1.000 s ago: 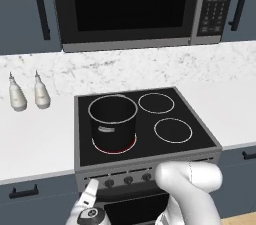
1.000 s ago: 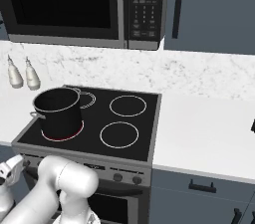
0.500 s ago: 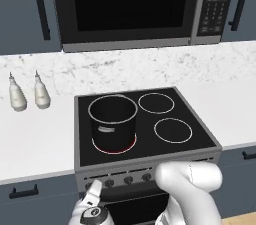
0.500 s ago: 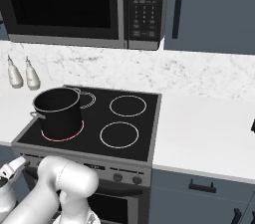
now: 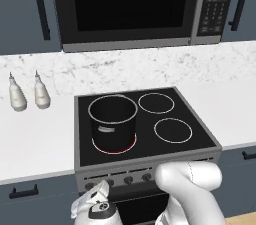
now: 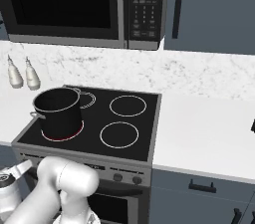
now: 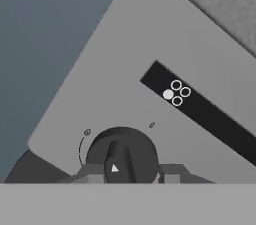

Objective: Turn off the front left burner of the stove.

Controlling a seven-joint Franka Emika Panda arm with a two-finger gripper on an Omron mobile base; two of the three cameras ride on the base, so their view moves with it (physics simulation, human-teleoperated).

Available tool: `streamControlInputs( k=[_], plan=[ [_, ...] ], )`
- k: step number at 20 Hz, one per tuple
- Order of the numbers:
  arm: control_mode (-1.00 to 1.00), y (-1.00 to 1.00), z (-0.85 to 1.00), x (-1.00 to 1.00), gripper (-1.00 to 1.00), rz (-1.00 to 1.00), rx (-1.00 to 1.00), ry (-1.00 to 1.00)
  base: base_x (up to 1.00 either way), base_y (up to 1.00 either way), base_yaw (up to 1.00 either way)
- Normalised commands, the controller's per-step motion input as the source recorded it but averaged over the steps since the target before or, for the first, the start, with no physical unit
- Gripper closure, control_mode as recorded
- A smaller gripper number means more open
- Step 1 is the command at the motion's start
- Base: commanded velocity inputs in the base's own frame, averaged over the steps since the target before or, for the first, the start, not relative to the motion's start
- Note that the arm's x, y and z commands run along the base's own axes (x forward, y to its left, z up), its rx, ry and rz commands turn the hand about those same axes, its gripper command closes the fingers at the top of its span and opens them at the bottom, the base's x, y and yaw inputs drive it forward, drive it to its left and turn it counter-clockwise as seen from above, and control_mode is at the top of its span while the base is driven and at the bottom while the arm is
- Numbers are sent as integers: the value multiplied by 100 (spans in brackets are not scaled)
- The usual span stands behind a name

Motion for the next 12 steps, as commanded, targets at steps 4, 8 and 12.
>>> streamControlInputs(
  k=[4,8,12],
  plan=[
    [-100,0,0,0,100,-1,38,-8,0,0,0],
    [-100,0,0,0,100,-2,37,-5,0,0,0],
    [-100,0,0,0,100,-3,35,-1,0,0,0]
  ],
)
